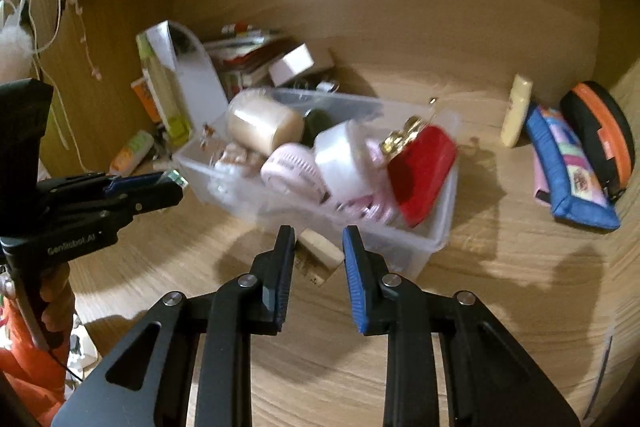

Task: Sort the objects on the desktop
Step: 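Carry green tag and beige block into clear bin and open both tools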

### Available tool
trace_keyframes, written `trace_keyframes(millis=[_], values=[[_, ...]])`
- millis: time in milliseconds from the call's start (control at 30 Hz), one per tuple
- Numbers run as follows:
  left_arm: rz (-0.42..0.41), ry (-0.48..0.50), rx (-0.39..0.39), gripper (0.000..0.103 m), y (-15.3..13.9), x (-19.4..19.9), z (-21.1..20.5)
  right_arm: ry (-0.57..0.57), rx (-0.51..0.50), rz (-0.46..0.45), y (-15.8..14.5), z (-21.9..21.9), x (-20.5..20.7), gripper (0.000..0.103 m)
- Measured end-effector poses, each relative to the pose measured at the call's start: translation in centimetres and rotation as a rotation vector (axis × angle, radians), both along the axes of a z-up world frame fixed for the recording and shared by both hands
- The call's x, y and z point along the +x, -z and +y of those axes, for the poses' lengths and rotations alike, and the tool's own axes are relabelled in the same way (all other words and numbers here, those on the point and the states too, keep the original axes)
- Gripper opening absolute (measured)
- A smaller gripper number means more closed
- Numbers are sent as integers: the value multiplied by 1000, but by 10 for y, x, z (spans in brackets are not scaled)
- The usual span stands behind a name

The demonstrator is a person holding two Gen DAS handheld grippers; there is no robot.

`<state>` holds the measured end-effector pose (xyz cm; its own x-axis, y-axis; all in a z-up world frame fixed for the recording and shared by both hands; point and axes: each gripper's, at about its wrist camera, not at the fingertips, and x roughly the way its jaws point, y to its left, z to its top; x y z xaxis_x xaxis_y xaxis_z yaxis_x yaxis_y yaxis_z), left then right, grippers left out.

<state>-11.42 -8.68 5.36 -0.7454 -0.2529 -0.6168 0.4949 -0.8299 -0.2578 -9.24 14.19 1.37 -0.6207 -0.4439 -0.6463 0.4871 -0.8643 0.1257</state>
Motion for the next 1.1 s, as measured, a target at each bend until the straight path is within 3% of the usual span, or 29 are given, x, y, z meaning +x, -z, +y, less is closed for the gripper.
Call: trace_keyframes(millis=[300,433,967,1100], values=[[8,4,16,24,-6,-24,-24,42,-36,39,-18,20,-22,23],[-8,17,28,24,0,-40,-29,49,-6,60,-21,18,-34,23],[-61,32,34,25,21,-58,-36,29,66,-22,9,8,-64,24],[-65,33,11,30,20,-57,-31,25,83,-11,9,6,-62,26]])
